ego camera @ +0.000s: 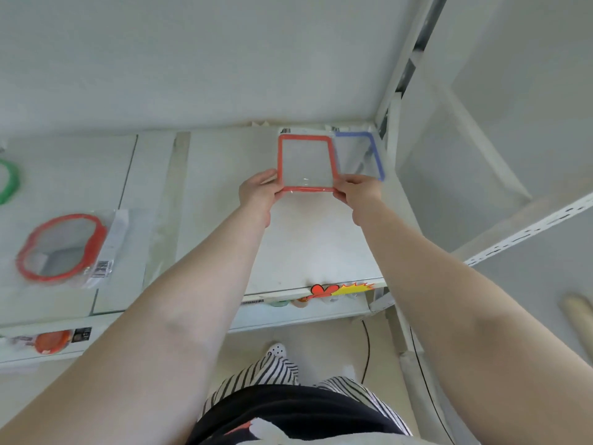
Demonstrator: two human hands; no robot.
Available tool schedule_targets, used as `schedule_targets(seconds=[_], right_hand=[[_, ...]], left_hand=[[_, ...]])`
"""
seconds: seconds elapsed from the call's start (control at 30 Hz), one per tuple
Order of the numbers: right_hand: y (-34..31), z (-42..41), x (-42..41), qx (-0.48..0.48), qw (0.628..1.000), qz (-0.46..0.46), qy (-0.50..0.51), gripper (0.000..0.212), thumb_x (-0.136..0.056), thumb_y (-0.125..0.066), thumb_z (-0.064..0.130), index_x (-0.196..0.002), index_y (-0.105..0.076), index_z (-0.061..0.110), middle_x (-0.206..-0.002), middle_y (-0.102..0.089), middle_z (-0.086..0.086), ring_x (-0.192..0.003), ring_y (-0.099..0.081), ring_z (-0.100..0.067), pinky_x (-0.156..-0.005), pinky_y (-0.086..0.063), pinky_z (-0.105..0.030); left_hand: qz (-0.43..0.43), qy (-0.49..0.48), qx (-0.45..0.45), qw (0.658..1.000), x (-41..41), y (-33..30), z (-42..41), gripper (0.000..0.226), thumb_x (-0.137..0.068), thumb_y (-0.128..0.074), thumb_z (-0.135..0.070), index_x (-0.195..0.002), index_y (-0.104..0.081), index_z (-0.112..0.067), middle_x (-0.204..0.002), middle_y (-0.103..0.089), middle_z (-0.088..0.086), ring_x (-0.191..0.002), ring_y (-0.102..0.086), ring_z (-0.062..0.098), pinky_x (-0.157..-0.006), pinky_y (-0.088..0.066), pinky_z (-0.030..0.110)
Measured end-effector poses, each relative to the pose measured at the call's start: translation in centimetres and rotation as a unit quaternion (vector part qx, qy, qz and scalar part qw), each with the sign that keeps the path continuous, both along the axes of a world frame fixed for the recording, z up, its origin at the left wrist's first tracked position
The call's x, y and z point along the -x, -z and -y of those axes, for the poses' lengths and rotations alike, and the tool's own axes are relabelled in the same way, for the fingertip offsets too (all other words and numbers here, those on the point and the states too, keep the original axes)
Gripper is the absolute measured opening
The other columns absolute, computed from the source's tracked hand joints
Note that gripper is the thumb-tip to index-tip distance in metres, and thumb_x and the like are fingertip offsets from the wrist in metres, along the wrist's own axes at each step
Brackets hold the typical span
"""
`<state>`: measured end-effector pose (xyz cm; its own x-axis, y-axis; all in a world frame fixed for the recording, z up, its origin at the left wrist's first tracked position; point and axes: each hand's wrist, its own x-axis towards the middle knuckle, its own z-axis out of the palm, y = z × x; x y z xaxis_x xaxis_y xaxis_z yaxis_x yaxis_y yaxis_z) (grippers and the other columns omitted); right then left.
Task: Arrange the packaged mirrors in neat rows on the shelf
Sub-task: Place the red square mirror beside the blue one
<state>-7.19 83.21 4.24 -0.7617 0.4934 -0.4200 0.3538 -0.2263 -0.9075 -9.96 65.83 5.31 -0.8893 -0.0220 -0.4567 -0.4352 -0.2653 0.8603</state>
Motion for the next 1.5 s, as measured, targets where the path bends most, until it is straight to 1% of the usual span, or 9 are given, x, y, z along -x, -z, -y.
schedule_targets(seconds=[0.27,0.4,0.57,0.7,0.83,1.0,1.13,1.27,1.5], right_hand=[[1.9,-0.3,4.8,-0.034,0.999,0.005,0.000,0.023,-0.085,-0.069,0.007,-0.108,-0.069,0.004,-0.091,-0.069,-0.005,-0.068,-0.066,-0.011,-0.064,-0.054,-0.014],[3.2,-1.0,6.3,-0.048,0.999,-0.001,-0.007,0.020,-0.086,-0.067,0.003,-0.105,-0.068,0.001,-0.096,-0.068,-0.010,-0.075,-0.066,-0.018,-0.052,-0.051,-0.009],[5.6,-1.8,7.3,-0.094,0.995,0.002,-0.022,0.012,-0.086,-0.067,0.005,-0.098,-0.070,0.005,-0.101,-0.071,-0.015,-0.078,-0.066,-0.020,-0.058,-0.051,-0.015],[7.3,-2.3,7.2,-0.232,0.970,0.040,-0.054,0.010,-0.086,-0.068,0.014,-0.086,-0.070,0.004,-0.099,-0.071,-0.019,-0.063,-0.058,-0.016,-0.059,-0.050,-0.027],[7.9,-2.8,6.7,-0.319,0.941,0.061,-0.098,0.022,-0.088,-0.063,0.019,-0.105,-0.069,0.006,-0.106,-0.071,-0.013,-0.095,-0.066,-0.033,-0.084,-0.055,-0.036],[8.0,-5.1,6.9,-0.451,0.889,0.062,-0.057,0.029,-0.090,-0.060,0.031,-0.116,-0.063,0.020,-0.118,-0.060,-0.005,-0.113,-0.053,-0.026,-0.087,-0.049,-0.036],[8.9,-6.7,7.9,-0.497,0.860,0.096,-0.068,0.046,-0.090,-0.057,0.040,-0.133,-0.052,0.026,-0.137,-0.049,-0.007,-0.130,-0.036,-0.030,-0.105,-0.036,-0.039],[10.5,-7.2,8.2,-0.521,0.837,0.115,-0.117,0.046,-0.090,-0.053,0.048,-0.131,-0.053,0.028,-0.147,-0.039,-0.009,-0.144,-0.019,-0.033,-0.120,-0.012,-0.042],[10.7,-7.3,7.8,-0.523,0.837,0.100,-0.122,0.033,-0.089,-0.054,0.048,-0.110,-0.062,0.023,-0.135,-0.045,-0.010,-0.140,-0.022,-0.037,-0.118,-0.012,-0.043]], left_hand=[[-0.025,0.034,0.019,0.999,4.2,2.2,-0.1,0.046,-0.084,-0.063,0.009,-0.129,-0.054,0.003,-0.108,-0.060,0.013,-0.099,-0.059,0.020,-0.097,-0.046,0.025],[-0.035,0.028,0.045,0.998,5.6,4.4,-0.9,0.046,-0.083,-0.064,0.009,-0.128,-0.056,0.001,-0.115,-0.063,0.019,-0.097,-0.059,0.020,-0.100,-0.046,0.026],[-0.050,0.020,0.081,0.995,7.2,7.4,-1.8,0.042,-0.083,-0.066,0.004,-0.124,-0.060,0.001,-0.103,-0.065,0.012,-0.091,-0.061,0.020,-0.088,-0.046,0.022],[-0.063,0.024,0.190,0.979,7.7,9.6,-2.3,0.037,-0.082,-0.071,-0.007,-0.119,-0.066,-0.006,-0.111,-0.069,0.013,-0.096,-0.065,0.022,-0.086,-0.049,0.025],[-0.097,0.032,0.343,0.934,7.7,10.6,-2.3,0.034,-0.080,-0.073,-0.015,-0.113,-0.069,-0.009,-0.101,-0.068,0.007,-0.085,-0.061,0.016,-0.079,-0.044,0.019],[-0.205,0.088,0.461,0.859,7.8,10.9,-3.5,0.062,-0.074,-0.078,-0.028,-0.129,-0.055,-0.013,-0.134,-0.044,0.010,-0.116,-0.055,0.025,-0.101,-0.040,0.023],[-0.230,0.187,0.479,0.826,8.0,11.7,-5.2,0.091,-0.073,-0.079,-0.035,-0.147,-0.031,-0.012,-0.158,-0.016,0.012,-0.146,-0.021,0.026,-0.119,-0.024,0.037],[-0.221,0.180,0.451,0.846,8.5,12.5,-6.0,0.094,-0.076,-0.079,-0.029,-0.150,-0.024,-0.009,-0.161,-0.008,0.010,-0.149,-0.014,0.021,-0.121,-0.020,0.035],[-0.216,0.162,0.440,0.857,9.1,12.4,-7.1,0.096,-0.074,-0.080,-0.029,-0.149,-0.024,-0.007,-0.160,-0.013,0.009,-0.145,-0.024,0.027,-0.119,-0.025,0.038]])
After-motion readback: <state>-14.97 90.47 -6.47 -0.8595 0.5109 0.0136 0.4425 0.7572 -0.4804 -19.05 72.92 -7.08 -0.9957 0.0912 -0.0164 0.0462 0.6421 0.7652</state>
